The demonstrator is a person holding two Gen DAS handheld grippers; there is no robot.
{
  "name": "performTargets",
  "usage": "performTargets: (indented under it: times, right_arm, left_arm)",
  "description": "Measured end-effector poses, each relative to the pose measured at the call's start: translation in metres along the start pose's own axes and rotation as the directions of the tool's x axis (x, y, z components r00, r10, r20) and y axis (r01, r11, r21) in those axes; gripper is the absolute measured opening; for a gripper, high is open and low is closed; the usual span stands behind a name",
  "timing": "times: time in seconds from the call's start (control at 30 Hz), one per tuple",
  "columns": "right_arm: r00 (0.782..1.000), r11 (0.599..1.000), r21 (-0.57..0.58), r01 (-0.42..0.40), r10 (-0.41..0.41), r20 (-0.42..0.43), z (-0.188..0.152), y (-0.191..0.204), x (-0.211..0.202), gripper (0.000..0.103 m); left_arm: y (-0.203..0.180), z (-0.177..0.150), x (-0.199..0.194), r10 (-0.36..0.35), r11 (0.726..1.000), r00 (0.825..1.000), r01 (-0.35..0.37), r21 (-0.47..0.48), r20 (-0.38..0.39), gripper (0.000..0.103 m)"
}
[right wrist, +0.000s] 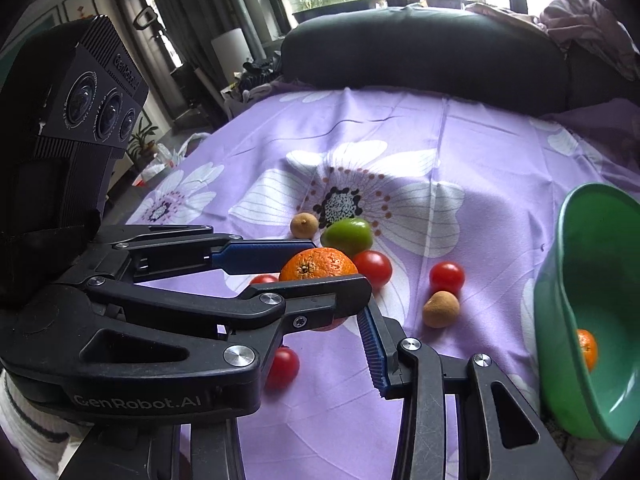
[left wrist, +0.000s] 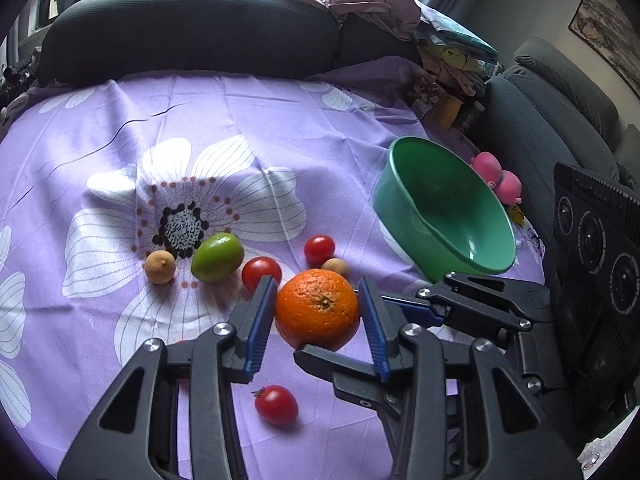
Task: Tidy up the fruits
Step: 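Carry the mandarin into the green bowl and open the left tool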
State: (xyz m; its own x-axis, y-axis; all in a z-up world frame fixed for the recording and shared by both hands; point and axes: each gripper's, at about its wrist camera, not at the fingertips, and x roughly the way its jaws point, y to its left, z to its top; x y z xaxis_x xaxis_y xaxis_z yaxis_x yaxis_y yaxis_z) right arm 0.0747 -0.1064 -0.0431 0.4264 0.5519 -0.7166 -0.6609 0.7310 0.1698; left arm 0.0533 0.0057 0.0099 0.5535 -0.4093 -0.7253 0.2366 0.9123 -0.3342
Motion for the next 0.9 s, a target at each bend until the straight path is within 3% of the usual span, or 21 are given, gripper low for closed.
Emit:
performTargets:
  times: [0.6, 0.9]
  right_arm:
    - [0.983, 0.989, 0.101, 0.109, -0.122, 0.135, -0.008, -0.055, -0.068, 0.042]
    - [0.969, 0.97, 0.168, 0.173, -0.199, 0.15, -0.015, -0.091, -0.087, 0.042]
  left_arm:
    - [-0.083, 0.043, 0.035, -0.082, 0.983, 0.997, 0.081, 0.167, 0.002, 0.042]
    - [-0.115, 0.058, 0.066, -0.149, 0.967, 0.988, 0.152, 0.205, -0.033, 0.042]
